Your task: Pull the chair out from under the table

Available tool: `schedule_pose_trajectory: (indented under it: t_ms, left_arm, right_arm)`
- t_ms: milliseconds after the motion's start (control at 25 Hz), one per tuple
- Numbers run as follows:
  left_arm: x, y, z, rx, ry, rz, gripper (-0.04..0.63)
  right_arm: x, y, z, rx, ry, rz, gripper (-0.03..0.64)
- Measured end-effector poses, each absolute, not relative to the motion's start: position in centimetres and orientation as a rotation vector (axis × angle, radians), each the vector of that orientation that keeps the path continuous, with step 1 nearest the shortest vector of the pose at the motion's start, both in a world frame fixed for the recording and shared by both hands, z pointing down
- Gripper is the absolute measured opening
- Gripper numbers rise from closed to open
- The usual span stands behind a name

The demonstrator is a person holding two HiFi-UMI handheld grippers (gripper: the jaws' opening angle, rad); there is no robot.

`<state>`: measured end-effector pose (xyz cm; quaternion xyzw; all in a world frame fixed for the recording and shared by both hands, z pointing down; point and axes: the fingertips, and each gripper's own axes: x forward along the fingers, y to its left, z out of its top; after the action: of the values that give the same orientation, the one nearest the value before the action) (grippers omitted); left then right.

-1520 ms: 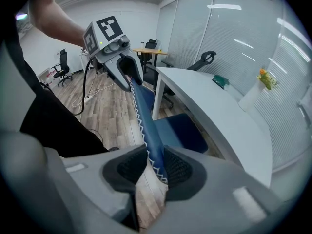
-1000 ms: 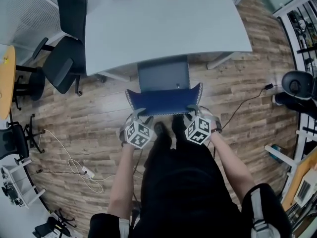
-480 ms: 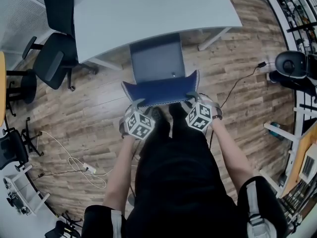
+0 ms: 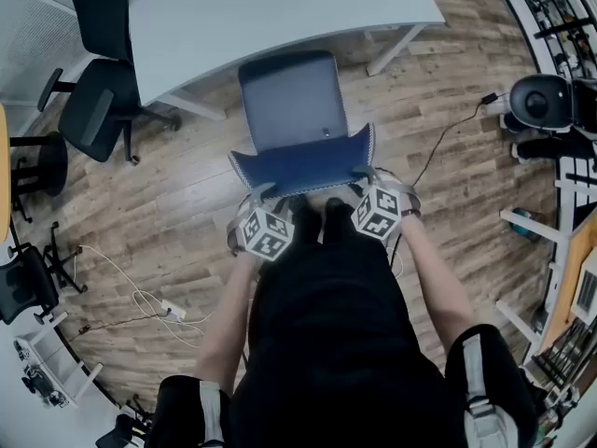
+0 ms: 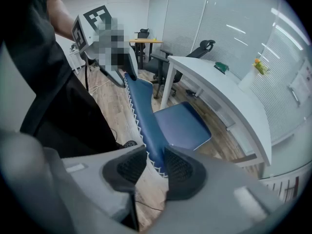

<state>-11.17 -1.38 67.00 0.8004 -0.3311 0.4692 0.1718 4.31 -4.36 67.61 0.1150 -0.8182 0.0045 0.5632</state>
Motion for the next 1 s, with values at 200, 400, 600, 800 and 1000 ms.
schedule_pose_trajectory:
  t_ms: [200, 400, 600, 800, 1000]
  left_arm:
    - [-9.6, 0.6, 66.9, 2.262, -0.946, 1.333, 0.153]
    - [-8.0, 2.5, 66.9, 2.24, -0.965, 1.323, 0.153]
    - [-6.5, 4.9, 66.9, 2.206, -0.989, 1.323, 0.153]
    - [-4.6, 7.9, 67.5, 2.174, -1.004, 1.329, 0.153]
    - [-3.4, 10.4, 67.7, 2.151, -1.013, 1.337, 0.153]
  right_arm:
    - [5.8, -2.7, 67.4, 0.272, -1.931, 0.017, 0.12]
    - [7.3, -1.1, 67.4, 0.255, -1.936, 0.01, 0.121]
    - [8.7, 1.0, 67.4, 0.222, -1.941, 0.002, 0.121]
    - [10.6, 3.8, 68.0, 0.186, -1.931, -0.004, 0.121]
    - [11.7, 6.1, 68.2, 0.156, -1.929, -0.008, 0.121]
